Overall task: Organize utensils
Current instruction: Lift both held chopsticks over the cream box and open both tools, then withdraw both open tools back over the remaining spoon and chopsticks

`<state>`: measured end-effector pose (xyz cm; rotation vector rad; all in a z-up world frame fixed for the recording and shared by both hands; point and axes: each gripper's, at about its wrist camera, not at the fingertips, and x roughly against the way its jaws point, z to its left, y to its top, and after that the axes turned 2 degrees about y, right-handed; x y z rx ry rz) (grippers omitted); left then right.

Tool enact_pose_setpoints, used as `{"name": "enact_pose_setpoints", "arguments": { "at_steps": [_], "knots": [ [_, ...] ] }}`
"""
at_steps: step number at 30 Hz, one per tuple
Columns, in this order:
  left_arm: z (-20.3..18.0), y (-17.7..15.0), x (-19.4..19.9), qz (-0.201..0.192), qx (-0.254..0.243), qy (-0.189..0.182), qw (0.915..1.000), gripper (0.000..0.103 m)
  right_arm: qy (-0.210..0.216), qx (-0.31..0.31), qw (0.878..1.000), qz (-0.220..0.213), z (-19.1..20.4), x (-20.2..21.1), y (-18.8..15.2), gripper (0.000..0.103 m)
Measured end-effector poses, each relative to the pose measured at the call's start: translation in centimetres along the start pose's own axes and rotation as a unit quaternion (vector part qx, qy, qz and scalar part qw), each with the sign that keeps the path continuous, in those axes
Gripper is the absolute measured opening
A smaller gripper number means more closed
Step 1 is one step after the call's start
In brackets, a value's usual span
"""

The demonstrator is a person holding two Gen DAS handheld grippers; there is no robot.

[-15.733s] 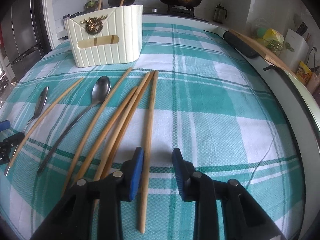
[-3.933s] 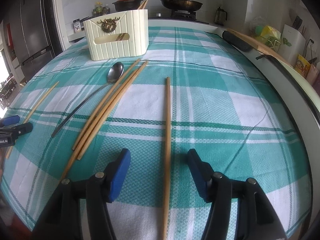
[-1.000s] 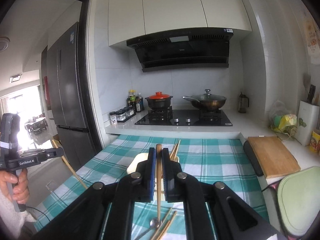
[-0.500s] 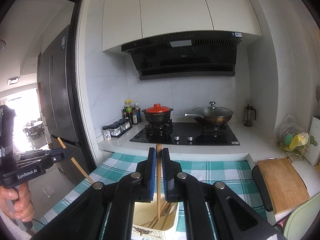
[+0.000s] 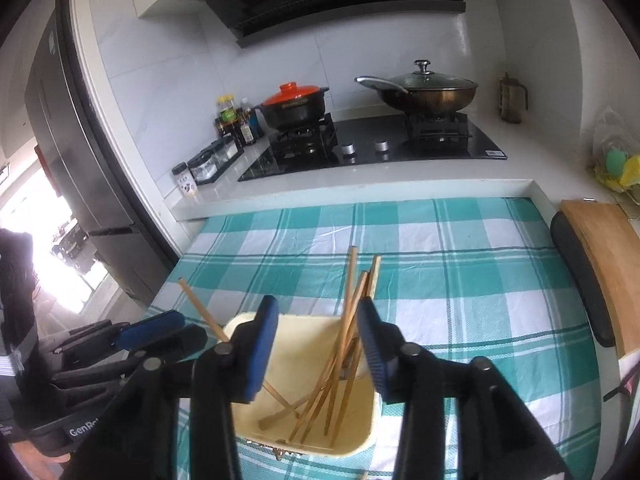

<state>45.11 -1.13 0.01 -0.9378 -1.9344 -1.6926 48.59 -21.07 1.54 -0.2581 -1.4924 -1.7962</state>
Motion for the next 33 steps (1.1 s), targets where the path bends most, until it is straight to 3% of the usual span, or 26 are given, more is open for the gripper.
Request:
{"name": "enact_pose_setpoints", "arguments": {
  "at_steps": [5,11,13,16,21,25,28,33],
  "knots": [
    [0.6,-3.9,5.2,-0.002,-0.065,0.018,0.9977,0.070,-0.009,0.043,0.999,-0.003,1.1,4.6,-3.8,0.045],
    [1.4,-13.0,10.7,0.044,-0.138,0.053,0.9880,0.077,-0.015,0.093,0.995,0.035,2.0,10.8,-14.1,0.049],
    [1.6,-16.1,11.7,0.057,-0.129,0.048,0.9888,0.080,-0.038,0.101,0.993,0.045,2.0,12.1,-17.6,0.049],
    [1.5,-20.3,12.3,0.072,-0.071,0.013,0.9947,0.080,-0.062,0.085,0.994,0.039,1.9,13.7,-22.2,0.049],
    [0.3,-24.9,12.4,0.041,-0.001,-0.012,0.9991,0.080,-0.083,0.054,0.995,-0.001,2.7,15.5,-28.5,0.049],
    [-0.8,-26.3,11.6,0.039,0.006,-0.013,0.9991,0.080,-0.097,0.051,0.994,-0.005,3.2,15.7,-30.8,0.049],
    [-1.5,-27.0,11.4,0.037,-0.008,0.000,0.9993,0.080,-0.102,0.054,0.993,-0.010,3.6,16.0,-31.2,0.049],
    [-1.2,-28.0,11.7,0.025,0.013,0.005,0.9996,0.080,-0.107,0.057,0.992,-0.024,4.1,16.4,-31.1,0.049]
  ]
}}
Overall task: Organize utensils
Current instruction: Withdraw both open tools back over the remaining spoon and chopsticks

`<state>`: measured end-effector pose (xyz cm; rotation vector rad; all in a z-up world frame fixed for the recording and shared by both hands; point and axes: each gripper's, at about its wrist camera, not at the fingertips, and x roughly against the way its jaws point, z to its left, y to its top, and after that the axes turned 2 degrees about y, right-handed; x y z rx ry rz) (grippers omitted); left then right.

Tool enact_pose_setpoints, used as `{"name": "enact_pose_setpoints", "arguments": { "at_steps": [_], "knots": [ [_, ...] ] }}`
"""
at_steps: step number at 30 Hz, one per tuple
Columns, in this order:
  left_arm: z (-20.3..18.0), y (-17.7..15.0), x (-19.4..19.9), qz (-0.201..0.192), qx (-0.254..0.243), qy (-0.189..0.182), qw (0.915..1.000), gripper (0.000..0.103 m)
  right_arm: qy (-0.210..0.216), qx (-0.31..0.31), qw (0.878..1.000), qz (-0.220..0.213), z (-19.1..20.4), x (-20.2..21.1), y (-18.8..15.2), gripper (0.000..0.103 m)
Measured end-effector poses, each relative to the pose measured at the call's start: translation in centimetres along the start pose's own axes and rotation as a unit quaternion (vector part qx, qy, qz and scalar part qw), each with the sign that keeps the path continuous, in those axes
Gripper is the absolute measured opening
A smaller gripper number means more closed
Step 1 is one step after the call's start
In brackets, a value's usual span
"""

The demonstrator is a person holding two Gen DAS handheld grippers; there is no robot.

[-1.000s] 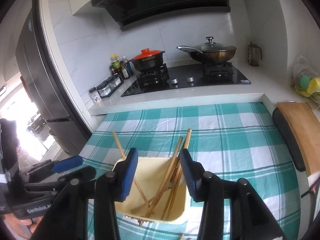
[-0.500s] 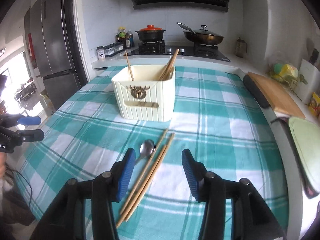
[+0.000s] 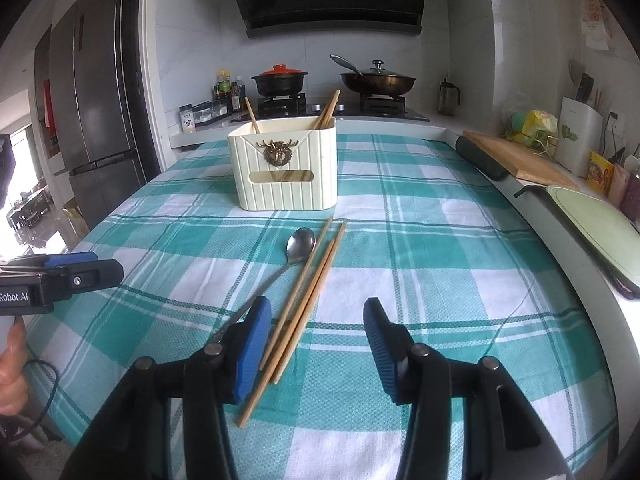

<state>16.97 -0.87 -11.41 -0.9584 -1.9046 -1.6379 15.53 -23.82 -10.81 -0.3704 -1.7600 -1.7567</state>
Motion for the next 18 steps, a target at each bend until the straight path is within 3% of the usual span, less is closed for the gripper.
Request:
{"name": "enact_pose_setpoints", "arguments": {
  "at_steps": [18],
  "knots": [
    [0.4,-1.4,-1.0,0.005,0.003,0.037,0.9993,0.080,-0.011,0.009,1.000,-0.014,0.4,0.3,-0.9,0.049]
  ]
}}
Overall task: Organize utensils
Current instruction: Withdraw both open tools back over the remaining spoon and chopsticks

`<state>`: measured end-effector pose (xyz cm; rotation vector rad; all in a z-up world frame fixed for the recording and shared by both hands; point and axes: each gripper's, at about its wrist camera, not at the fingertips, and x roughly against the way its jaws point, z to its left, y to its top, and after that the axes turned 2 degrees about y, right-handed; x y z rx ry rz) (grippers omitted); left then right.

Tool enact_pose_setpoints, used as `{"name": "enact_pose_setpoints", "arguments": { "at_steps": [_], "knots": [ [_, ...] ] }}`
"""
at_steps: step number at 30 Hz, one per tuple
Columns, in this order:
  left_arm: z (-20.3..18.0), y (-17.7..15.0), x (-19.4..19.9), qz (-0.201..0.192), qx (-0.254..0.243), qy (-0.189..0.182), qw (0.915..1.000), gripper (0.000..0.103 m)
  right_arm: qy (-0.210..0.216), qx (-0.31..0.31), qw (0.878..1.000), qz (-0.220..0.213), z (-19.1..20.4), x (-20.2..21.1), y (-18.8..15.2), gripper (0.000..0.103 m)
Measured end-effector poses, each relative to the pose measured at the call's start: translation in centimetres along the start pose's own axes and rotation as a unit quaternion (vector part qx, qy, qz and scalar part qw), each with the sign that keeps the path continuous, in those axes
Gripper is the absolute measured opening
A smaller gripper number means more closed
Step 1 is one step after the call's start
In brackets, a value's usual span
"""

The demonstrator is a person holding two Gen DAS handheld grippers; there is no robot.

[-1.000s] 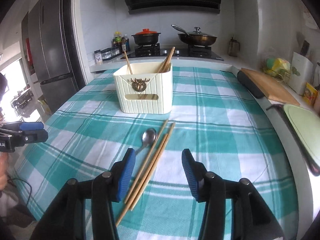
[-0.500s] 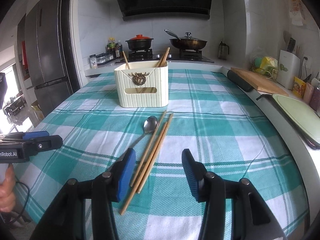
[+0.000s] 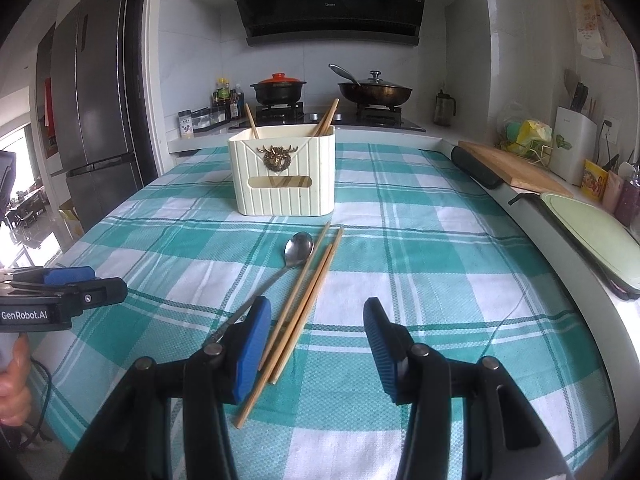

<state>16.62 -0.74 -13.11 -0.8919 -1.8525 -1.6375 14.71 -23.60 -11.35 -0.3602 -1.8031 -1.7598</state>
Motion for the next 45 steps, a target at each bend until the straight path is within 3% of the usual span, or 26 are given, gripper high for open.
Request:
{"name": "enact_pose_setpoints", "arguments": {
  "at_steps": [45],
  "knots": [
    [0.59,-0.51,-0.76,0.007,0.015,0.021,0.9997,0.080,-0.001,0.003,1.000,0.003,0.06,-0.13,-0.48,0.049]
  ]
}}
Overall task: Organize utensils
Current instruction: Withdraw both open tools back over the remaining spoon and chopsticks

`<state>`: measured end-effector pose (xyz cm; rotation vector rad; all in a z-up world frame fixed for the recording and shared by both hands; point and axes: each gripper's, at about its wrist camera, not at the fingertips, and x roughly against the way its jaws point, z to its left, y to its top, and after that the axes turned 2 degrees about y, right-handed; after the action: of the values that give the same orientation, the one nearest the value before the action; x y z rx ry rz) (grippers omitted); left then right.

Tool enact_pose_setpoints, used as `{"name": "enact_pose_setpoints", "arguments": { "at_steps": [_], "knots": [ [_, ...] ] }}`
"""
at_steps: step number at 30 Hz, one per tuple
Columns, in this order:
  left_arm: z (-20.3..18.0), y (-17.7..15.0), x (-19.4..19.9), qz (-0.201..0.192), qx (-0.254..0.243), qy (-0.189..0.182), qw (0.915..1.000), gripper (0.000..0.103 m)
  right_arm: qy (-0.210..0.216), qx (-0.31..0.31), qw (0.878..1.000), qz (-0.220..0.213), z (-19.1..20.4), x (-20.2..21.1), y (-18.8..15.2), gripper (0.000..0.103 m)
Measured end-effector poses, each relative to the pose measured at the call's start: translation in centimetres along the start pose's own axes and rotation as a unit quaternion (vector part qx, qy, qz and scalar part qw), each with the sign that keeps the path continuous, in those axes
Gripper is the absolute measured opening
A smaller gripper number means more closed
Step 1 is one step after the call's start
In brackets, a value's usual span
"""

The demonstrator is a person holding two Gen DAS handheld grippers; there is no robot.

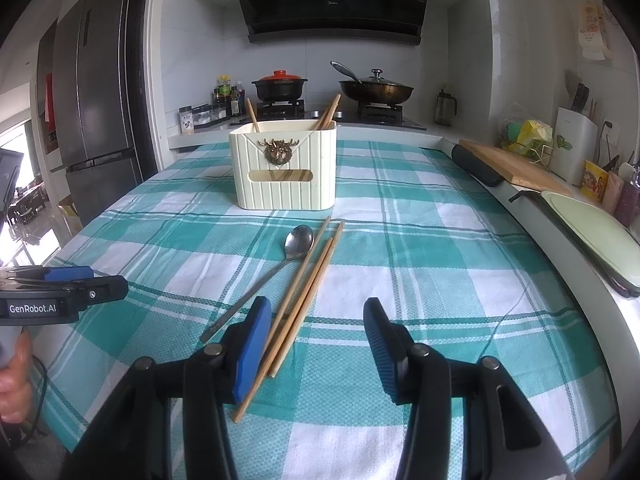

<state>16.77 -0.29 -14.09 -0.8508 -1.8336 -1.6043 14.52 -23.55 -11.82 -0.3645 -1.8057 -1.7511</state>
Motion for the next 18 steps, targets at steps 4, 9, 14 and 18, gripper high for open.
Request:
{"name": "enact_pose_setpoints", "arguments": {
  "at_steps": [4,9,14,18],
  "knots": [
    [-0.06,-0.03,-0.26,0.002,-0.002,0.001,1.0000,0.081,-0.001,-0.002,1.000,0.001,-0.24,-0.07,-0.10,0.049],
    [-0.27,-0.19,-0.61,0.007,-0.005,0.000,1.0000,0.080,-0.003,-0.004,1.000,0.004,-0.32,-0.19,-0.20,0.049],
    [-0.39,-0.23,-0.64,0.009,-0.006,0.001,0.9999,0.080,-0.003,-0.004,1.000,0.006,-0.28,-0.38,-0.25,0.049],
    [-0.42,-0.27,-0.77,0.010,-0.006,0.001,0.9999,0.081,-0.003,-0.006,1.000,0.008,-0.39,-0.44,-0.29,0.049]
  ]
}}
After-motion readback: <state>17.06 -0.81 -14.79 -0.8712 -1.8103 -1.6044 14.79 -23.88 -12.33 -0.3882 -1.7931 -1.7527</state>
